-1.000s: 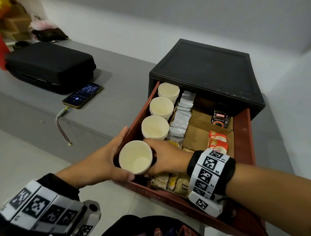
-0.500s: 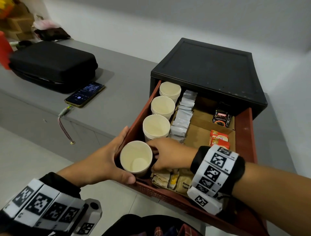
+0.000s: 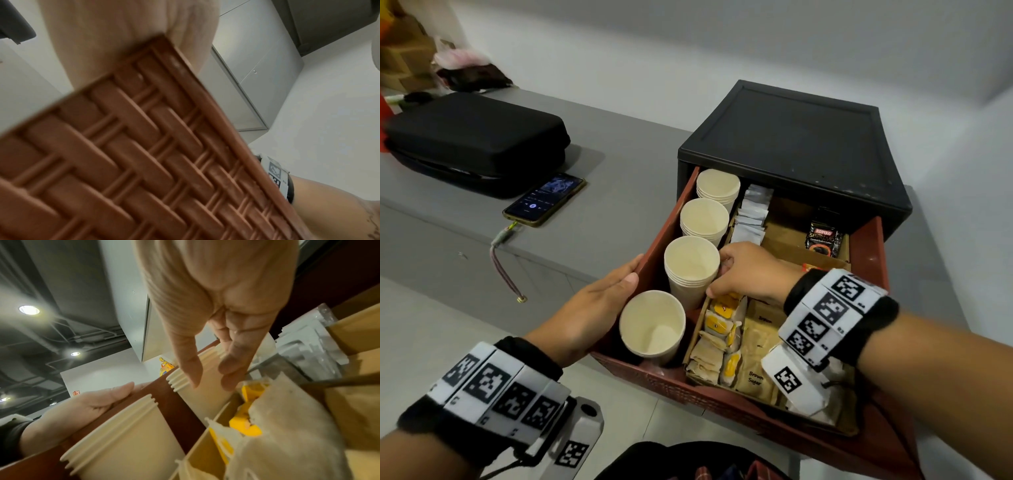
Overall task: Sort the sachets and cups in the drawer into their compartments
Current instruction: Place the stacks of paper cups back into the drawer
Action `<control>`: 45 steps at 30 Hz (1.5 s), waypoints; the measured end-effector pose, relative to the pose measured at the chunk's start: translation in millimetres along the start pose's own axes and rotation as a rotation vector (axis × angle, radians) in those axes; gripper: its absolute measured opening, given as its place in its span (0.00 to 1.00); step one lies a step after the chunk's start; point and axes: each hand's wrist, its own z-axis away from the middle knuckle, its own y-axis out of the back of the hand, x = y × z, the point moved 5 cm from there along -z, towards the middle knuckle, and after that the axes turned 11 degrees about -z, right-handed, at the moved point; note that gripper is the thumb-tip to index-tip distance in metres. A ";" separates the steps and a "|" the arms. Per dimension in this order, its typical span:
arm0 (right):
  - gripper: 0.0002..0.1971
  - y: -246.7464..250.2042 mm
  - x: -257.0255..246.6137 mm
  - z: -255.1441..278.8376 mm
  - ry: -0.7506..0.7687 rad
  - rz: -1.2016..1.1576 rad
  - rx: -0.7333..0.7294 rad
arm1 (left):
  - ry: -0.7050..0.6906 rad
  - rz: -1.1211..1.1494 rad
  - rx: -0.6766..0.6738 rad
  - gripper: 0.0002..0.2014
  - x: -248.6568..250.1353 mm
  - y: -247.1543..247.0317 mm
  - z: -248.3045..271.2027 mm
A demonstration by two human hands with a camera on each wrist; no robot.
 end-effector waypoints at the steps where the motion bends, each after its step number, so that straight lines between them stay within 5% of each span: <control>1: 0.17 -1.4 -1.2 -0.4 0.004 0.008 0.000 | 0.002 -0.004 -0.006 0.38 0.2 -0.7 -0.7; 13: 0.20 -17.1 -11.1 -1.7 0.052 0.142 0.035 | 0.052 -0.035 0.013 0.32 -1.4 -1.7 -3.2; 27: 0.09 -6.5 -16.1 -0.4 0.063 0.185 0.108 | 0.059 -0.078 0.003 0.31 3.4 -1.9 -0.7; 34: 0.14 -6.2 -17.7 3.6 0.057 0.199 0.076 | 0.069 -0.120 0.021 0.18 9.0 -3.4 -0.7; 36: 0.19 1.5 -20.5 10.1 0.033 0.230 0.055 | 0.073 -0.135 0.029 0.12 10.2 -3.7 -2.0; 39: 0.22 28.9 -26.0 26.1 0.003 0.259 0.112 | 0.075 -0.165 0.009 0.16 13.9 -4.7 -5.9; 45: 0.17 87.0 -27.9 78.8 -0.054 0.094 0.315 | 0.070 -0.123 -0.101 0.17 27.8 -7.3 -22.1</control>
